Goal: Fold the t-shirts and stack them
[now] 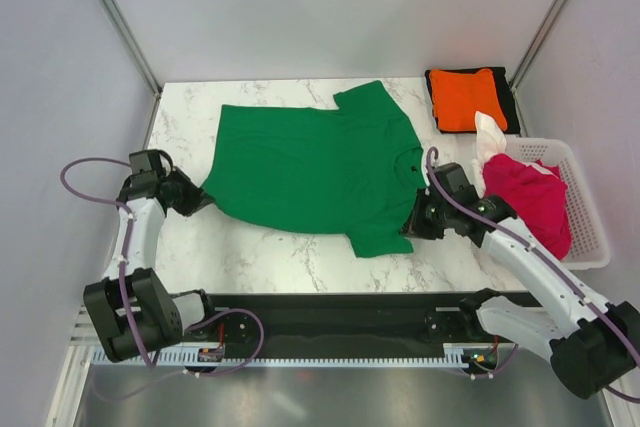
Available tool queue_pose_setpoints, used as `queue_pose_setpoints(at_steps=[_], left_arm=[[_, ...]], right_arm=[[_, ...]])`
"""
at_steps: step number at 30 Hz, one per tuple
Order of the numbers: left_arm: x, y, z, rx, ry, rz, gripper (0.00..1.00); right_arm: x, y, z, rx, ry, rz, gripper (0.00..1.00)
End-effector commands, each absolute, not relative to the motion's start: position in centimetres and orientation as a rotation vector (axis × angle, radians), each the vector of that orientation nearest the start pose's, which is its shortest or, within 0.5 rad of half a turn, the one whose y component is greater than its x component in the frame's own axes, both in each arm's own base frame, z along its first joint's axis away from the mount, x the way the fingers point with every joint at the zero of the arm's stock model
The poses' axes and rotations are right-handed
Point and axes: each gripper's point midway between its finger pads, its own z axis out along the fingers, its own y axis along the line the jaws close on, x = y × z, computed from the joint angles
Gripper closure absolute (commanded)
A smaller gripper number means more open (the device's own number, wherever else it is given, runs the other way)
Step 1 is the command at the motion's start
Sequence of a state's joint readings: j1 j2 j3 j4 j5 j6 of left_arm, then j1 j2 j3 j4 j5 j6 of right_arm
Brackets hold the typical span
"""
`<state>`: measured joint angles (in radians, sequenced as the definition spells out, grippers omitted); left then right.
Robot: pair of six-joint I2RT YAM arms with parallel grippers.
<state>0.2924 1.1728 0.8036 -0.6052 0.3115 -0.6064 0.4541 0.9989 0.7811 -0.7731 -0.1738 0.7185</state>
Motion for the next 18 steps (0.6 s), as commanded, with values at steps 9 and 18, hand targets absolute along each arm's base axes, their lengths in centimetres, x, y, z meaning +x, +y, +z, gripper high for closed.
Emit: queue_pose_setpoints(at_steps=[9,18], left_arm=[[35.2,1.5,13.9,-0.900,2.381,-0.581,0.98],[40.2,1.2,12.3,-0.855,2.449,-0.611,0.97]], right_arm=[[31.7,16.0,18.5,0.252,2.507,0.437,1.00],[40.8,14.7,19.1,0.285,2.491,0.369,1.00]])
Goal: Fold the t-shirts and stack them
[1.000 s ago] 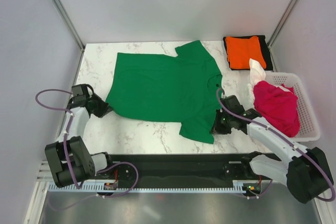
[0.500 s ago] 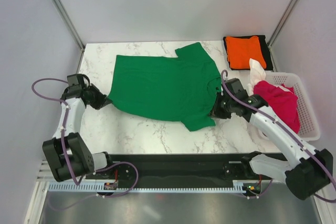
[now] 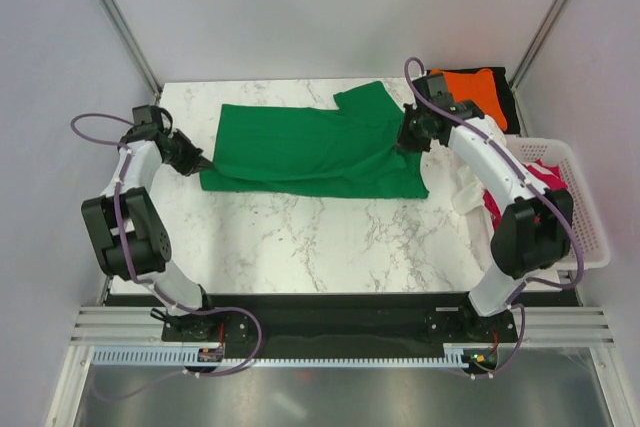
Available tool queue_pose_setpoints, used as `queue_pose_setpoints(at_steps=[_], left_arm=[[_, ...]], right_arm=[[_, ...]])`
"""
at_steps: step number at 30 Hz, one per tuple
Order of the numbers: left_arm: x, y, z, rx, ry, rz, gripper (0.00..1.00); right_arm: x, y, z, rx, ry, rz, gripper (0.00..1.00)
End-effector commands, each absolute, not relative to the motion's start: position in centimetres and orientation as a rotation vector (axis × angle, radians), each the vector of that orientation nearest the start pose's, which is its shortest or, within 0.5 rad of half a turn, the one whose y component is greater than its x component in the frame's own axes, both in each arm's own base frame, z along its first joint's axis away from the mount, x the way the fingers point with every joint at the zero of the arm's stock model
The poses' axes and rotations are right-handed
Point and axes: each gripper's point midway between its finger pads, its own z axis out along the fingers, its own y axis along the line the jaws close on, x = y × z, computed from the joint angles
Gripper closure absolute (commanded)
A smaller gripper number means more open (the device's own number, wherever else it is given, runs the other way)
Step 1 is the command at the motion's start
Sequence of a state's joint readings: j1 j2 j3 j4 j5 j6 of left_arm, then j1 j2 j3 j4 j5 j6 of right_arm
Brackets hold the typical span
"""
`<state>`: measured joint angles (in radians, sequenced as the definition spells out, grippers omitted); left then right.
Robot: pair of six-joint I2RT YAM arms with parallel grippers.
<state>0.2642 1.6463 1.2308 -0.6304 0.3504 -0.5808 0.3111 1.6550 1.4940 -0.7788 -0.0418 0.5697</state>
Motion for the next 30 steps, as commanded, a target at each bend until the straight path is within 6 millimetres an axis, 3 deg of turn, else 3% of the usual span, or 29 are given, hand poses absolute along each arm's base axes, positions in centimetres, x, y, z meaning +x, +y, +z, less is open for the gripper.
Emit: queue_pose_setpoints(at_steps=[1,5,11,13,14,15,16,17,18,19,20,21,22,23,24,25,26,27,28,29,30], left_arm=[[40.5,1.0,12.1,-0.851,2.458,-0.615,0.97],[42.1,0.1,10.6,-0.828,2.512,-0.615,0.94],[44.5,-0.3,8.8,-0.795,2.578,-0.600,0.91],[45.7,0.3,8.6,-0.793,2.597,-0.563,0.90],[47.2,0.8,9.7,-0.757,2.572,-0.544,0.88],[47.7,1.1,8.6,-0.763,2.601,-0.532,0.87],[47.2,1.4,8.1,-0.785,2.654,-0.499,0.86],[48.8,1.9,9.9,-0.747,2.620,-0.481,0.86],[48.8,2.2,10.1,-0.751,2.634,-0.464,0.84],[48.6,2.4,10.2,-0.762,2.653,-0.437,0.77],[48.7,2.8,10.9,-0.770,2.635,-0.422,0.72],[48.4,3.0,11.4,-0.781,2.621,-0.413,0.66],[48.1,3.2,13.0,-0.773,2.588,-0.397,0.59],[47.4,3.3,12.8,-0.773,2.592,-0.387,0.56],[46.9,3.4,13.0,-0.772,2.589,-0.375,0.55],[45.4,3.3,13.2,-0.777,2.593,-0.362,0.54],[44.7,3.4,13.2,-0.781,2.591,-0.359,0.53],[44.5,3.4,13.1,-0.775,2.569,-0.361,0.53],[43.8,3.3,13.3,-0.775,2.553,-0.359,0.53],[41.5,2.9,12.3,-0.802,2.570,-0.364,0.53],[41.5,2.9,12.3,-0.792,2.529,-0.373,0.52]], right_arm=[[41.3,14.6,19.1,0.287,2.490,0.368,1.00],[44.0,14.0,19.6,0.301,2.470,0.354,1.00],[46.5,12.8,17.0,0.347,2.522,0.301,1.00],[47.2,12.5,15.7,0.390,2.540,0.291,1.00],[47.5,12.3,15.3,0.409,2.546,0.290,1.00],[48.2,11.4,14.1,0.463,2.550,0.255,1.00],[49.0,11.0,14.4,0.483,2.532,0.256,1.00],[49.6,11.0,13.1,0.493,2.555,0.267,0.74],[50.3,10.1,13.1,0.509,2.546,0.260,0.50],[51.0,10.5,14.3,0.482,2.529,0.301,0.31],[51.2,10.3,14.6,0.475,2.528,0.298,0.15],[51.3,9.9,15.5,0.470,2.508,0.278,0.13],[51.0,9.8,16.0,0.464,2.503,0.272,0.12],[50.5,9.7,17.5,0.451,2.478,0.279,0.10],[49.9,9.6,17.8,0.449,2.478,0.278,0.11],[48.6,9.3,16.5,0.452,2.516,0.262,0.10],[47.4,9.1,18.0,0.451,2.490,0.273,0.10],[46.4,9.1,17.7,0.456,2.492,0.286,0.11],[44.4,9.2,14.9,0.466,2.542,0.287,0.11],[43.1,9.2,16.0,0.474,2.512,0.315,0.11],[41.9,9.3,15.3,0.479,2.523,0.331,0.12]])
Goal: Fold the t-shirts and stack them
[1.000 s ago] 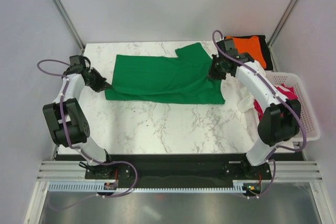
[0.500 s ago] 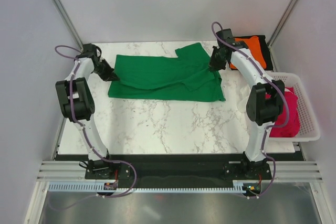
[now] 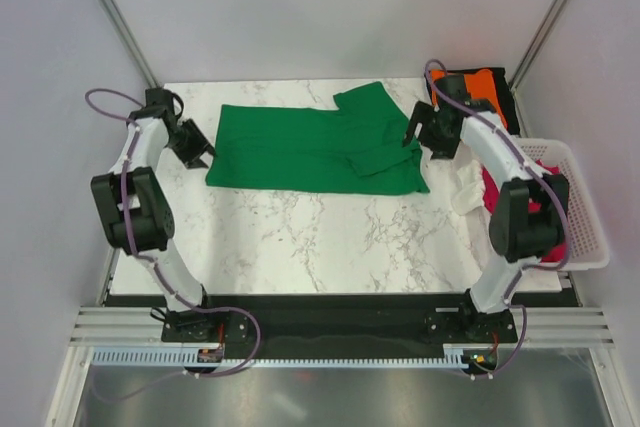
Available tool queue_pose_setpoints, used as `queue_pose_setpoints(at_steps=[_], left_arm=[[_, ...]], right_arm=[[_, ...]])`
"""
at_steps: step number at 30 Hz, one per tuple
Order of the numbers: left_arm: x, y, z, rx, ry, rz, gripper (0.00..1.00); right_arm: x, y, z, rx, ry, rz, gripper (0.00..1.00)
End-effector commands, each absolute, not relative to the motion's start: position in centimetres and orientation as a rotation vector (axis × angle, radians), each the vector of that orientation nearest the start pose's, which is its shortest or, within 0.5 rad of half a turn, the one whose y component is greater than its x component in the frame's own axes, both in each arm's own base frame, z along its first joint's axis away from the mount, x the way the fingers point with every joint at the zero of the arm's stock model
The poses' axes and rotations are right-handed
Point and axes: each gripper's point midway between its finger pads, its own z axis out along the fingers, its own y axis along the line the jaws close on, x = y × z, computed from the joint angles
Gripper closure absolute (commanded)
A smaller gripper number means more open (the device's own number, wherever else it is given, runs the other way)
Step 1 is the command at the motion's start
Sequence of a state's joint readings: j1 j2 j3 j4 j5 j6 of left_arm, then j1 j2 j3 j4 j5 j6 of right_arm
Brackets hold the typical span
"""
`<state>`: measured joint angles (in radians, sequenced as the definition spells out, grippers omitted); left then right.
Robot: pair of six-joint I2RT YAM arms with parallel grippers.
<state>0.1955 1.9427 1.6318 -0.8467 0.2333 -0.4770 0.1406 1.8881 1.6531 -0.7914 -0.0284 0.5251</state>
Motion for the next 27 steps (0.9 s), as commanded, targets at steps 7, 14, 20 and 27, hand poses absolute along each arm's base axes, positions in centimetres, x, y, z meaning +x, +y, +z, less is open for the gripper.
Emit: queue_pose_setpoints(at_steps=[7,14,20,27], left_arm=[[37.4,1.5,7.8,-0.843,2.536,-0.422,0.48],[38.8,1.9,6.3,-0.857,2.511,-0.432,0.48],[39.8,2.7,4.4,-0.902,2.521,-0.385,0.48],[41.1,3.1,3.0,-0.945,2.510,-0.391,0.62]], right_arm=[[34.6,10.4,7.9,0.500,2.687,0.443,0.14],[35.9,9.7,4.6,0.511,2.735,0.378,0.15],[38.0,8.3,2.7,0.542,2.737,0.316,0.17],[39.6,7.0,2.6,0.560,2.720,0.294,0.34]])
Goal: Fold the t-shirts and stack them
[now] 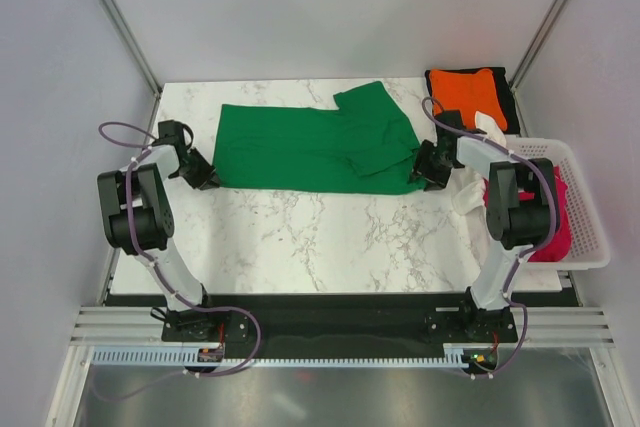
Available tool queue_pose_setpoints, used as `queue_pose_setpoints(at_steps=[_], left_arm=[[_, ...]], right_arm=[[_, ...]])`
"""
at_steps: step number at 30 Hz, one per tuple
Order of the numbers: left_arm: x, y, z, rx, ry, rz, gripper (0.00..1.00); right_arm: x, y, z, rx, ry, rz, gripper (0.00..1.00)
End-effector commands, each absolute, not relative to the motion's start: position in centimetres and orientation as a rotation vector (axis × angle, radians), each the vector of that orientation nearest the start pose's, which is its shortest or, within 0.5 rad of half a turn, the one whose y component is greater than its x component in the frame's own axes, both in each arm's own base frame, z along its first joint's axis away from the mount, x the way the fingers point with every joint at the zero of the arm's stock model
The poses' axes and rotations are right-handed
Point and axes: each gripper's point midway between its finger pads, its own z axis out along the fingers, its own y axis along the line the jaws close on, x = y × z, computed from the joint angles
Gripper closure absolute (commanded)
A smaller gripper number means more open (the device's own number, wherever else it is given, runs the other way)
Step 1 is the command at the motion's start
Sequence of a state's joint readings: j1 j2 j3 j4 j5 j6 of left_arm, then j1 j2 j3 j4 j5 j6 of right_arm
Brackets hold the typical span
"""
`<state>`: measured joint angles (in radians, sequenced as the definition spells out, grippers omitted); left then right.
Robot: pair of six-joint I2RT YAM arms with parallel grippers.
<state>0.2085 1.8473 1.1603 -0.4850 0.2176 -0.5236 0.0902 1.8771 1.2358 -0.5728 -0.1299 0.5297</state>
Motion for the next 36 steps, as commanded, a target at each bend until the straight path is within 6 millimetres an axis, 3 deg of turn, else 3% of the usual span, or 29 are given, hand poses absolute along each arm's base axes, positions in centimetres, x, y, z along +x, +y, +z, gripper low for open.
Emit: queue_pose_setpoints(at_steps=[1,3,4,7,11,13,14,15,16,17,18,19,21,22,24,25,26,27,28,29,30,35,36], left_arm=[[41.7,3.1,3.2,-0.941,2.500,-0.393,0.82],[42.1,3.1,3.7,-0.946,2.488,-0.405,0.97],[42.4,3.2,4.3,-0.947,2.470,-0.408,0.98],[42.9,3.7,7.7,-0.935,2.415,-0.380,0.98],[41.7,4.5,12.3,-0.926,2.345,-0.344,0.98],[39.9,4.6,13.8,-0.957,2.310,-0.348,0.98],[39.1,4.6,13.9,-0.970,2.305,-0.351,0.98],[38.2,4.5,14.2,-0.980,2.294,-0.356,0.98],[36.6,4.5,12.9,-1.025,2.311,-0.354,0.98],[35.6,4.4,14.0,-1.025,2.276,-0.356,0.98],[34.7,4.3,13.7,-1.041,2.274,-0.359,0.98],[32.9,4.0,12.0,-1.094,2.299,-0.359,0.98],[31.2,3.5,12.0,-1.151,2.272,-0.406,0.96],[29.3,3.4,10.2,-1.219,2.291,-0.416,0.96],[27.8,2.5,10.2,-1.265,2.264,-0.494,0.89],[26.5,2.1,9.0,-1.309,2.276,-0.510,0.84],[25.9,1.9,8.8,-1.322,2.274,-0.527,0.78],[25.2,1.5,9.2,-1.317,2.258,-0.550,0.58],[24.4,1.3,8.6,-1.343,2.264,-0.552,0.45],[24.0,1.1,8.8,-1.339,2.258,-0.554,0.35],[23.5,0.7,9.1,-1.323,2.247,-0.572,0.01],[23.5,-1.6,11.3,-1.118,2.259,-0.745,0.00],[23.7,-2.0,12.0,-1.066,2.264,-0.771,0.00]], right_arm=[[39.7,6.9,2.7,0.562,2.716,0.295,0.45],[40.5,6.8,3.4,0.565,2.695,0.296,0.60],[40.5,6.7,3.6,0.567,2.698,0.291,0.77],[41.9,6.2,6.2,0.545,2.672,0.256,1.00],[42.7,4.5,10.6,0.556,2.581,0.154,1.00],[41.7,4.2,11.9,0.572,2.554,0.150,1.00],[41.1,4.3,12.0,0.576,2.557,0.153,1.00],[39.4,4.4,10.6,0.591,2.600,0.155,1.00],[38.5,4.4,10.9,0.595,2.592,0.168,1.00],[37.6,4.5,10.2,0.623,2.600,0.172,1.00],[35.2,4.4,7.9,0.650,2.654,0.155,1.00],[34.1,4.4,7.7,0.667,2.653,0.166,1.00],[30.8,4.3,4.8,0.749,2.706,0.157,1.00],[29.9,5.3,4.8,0.760,2.712,0.247,0.89],[27.4,5.7,2.9,0.843,2.739,0.294,0.79],[26.8,6.1,3.3,0.856,2.723,0.339,0.56],[26.3,6.2,3.2,0.872,2.716,0.354,0.45],[25.4,6.2,2.9,0.910,2.719,0.355,0.33],[25.4,6.2,3.8,0.909,2.687,0.368,0.12],[25.3,6.2,4.2,0.913,2.667,0.369,0.05],[25.0,6.2,4.6,0.922,2.660,0.371,0.02],[26.5,6.7,9.8,0.826,2.508,0.463,0.02],[27.6,7.3,11.4,0.783,2.462,0.511,0.02]])
